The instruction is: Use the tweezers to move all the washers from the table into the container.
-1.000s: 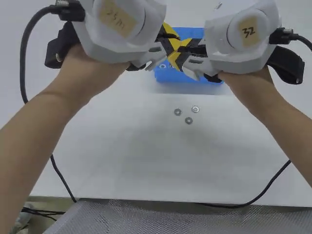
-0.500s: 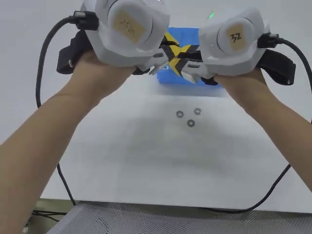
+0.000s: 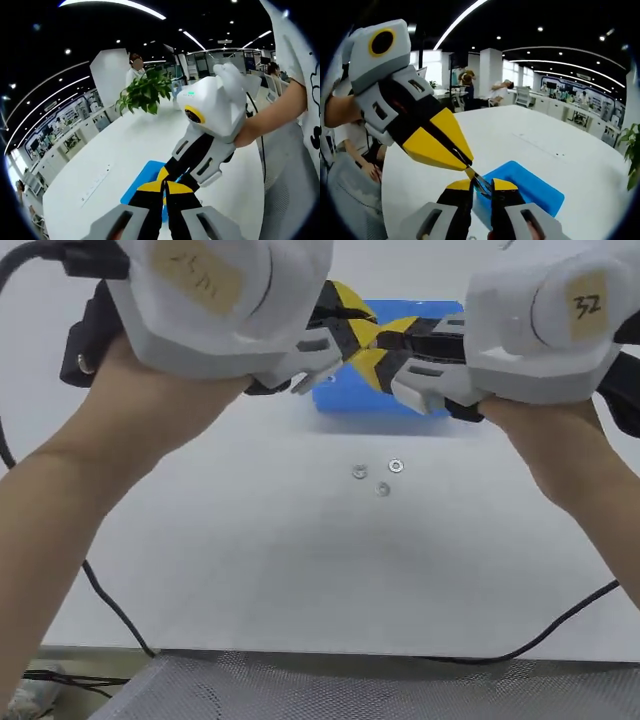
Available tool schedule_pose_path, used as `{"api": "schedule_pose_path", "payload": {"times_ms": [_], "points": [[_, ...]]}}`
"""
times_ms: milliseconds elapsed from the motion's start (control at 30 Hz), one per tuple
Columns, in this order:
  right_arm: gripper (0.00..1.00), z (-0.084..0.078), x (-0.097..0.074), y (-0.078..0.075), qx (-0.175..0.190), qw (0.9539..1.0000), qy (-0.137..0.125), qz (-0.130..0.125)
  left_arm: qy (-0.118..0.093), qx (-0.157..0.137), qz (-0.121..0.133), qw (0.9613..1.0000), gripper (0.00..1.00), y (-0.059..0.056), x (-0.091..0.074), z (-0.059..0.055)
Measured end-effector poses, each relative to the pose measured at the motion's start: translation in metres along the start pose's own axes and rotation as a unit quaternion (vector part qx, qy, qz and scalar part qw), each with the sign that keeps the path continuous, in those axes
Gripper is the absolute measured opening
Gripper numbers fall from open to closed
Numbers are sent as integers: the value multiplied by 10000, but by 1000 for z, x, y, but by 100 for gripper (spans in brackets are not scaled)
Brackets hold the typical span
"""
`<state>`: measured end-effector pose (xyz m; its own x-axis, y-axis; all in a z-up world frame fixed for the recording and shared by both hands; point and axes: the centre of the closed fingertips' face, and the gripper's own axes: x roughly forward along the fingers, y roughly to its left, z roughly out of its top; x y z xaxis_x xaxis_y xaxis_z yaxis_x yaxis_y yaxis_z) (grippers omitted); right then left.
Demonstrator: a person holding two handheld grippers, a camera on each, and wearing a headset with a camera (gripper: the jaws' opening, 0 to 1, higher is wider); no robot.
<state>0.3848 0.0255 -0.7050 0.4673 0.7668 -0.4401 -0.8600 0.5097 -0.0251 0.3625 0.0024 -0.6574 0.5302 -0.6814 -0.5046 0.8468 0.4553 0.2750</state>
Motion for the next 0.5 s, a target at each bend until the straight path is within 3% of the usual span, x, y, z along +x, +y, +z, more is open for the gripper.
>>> {"api": "schedule_pose_path", "payload": {"times_ms": [167,333,433,500], "points": [[8,-7,-9,22,231,9995,-20,196,2,-59,-145,9999,0,-17,-6,1],[8,-37,-5,41,491,9978,248,372,210,-340,-323,9987,0,-37,1,-22],[6,-48,-2,51,345,9977,366,452,435,-821,-410,9948,0,-44,3,-33],[6,-57,2,53,264,9974,488,456,437,-756,-388,9954,0,-44,5,-36]]}}
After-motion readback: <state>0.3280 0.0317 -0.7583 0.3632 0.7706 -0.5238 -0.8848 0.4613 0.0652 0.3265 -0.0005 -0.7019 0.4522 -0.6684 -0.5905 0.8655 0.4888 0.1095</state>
